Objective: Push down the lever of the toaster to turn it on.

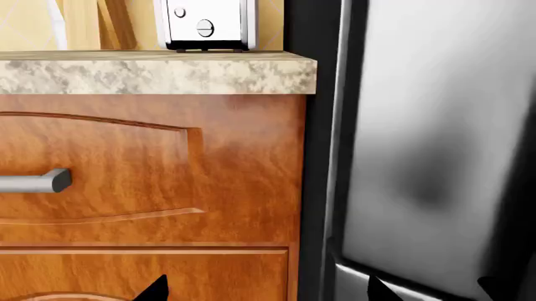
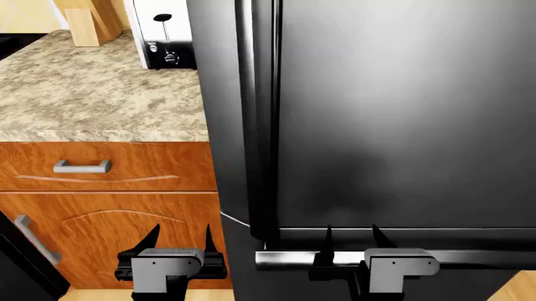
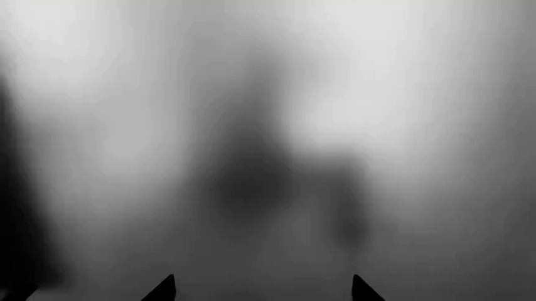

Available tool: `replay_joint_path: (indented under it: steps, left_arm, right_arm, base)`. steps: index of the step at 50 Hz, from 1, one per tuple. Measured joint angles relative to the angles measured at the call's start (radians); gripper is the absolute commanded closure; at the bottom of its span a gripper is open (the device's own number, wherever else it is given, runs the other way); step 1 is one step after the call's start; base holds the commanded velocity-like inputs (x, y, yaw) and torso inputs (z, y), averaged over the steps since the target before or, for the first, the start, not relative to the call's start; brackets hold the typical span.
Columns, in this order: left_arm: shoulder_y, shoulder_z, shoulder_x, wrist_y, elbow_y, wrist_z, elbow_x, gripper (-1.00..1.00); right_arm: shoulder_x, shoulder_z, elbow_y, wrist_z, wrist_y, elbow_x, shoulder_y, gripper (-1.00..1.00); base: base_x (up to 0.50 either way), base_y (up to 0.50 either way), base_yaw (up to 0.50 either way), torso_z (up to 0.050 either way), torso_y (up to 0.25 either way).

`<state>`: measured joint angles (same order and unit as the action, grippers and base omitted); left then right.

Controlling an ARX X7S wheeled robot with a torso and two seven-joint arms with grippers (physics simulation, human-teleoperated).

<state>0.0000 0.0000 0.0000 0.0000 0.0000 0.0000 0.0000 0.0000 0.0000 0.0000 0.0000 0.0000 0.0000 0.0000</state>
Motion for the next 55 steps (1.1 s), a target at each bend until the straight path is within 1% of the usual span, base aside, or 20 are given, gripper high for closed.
replay_joint_path:
  steps: [12,22,38,55]
  left_arm:
    - [0.002,0.029,-0.024,0.004,-0.001,-0.024,-0.027,-1.00]
    - [0.000,0.053,-0.043,0.007,-0.003,-0.046,-0.051,-1.00]
    - [0.008,0.079,-0.068,0.012,0.006,-0.066,-0.087,-1.00]
    - [0.006,0.102,-0.087,0.014,0.009,-0.086,-0.110,-1.00]
  right_arm:
    - [0.025,-0.031,-0.003,0.022,0.005,0.024,-0.002,-1.00]
    - [0.047,-0.061,-0.006,0.046,0.015,0.033,-0.001,-1.00]
    - [0.089,-0.129,-0.015,0.060,0.017,0.009,-0.008,-1.00]
    - [0.112,-0.166,-0.017,0.074,0.015,0.009,-0.008,-1.00]
  base:
    - [0.00,0.00,0.00,0.000,0.000]
    - [-0.50,0.04,0.00,0.000,0.000]
    - [-0.02,0.50,0.00,0.000,0.000]
    - [0.00,0.50,0.00,0.000,0.000]
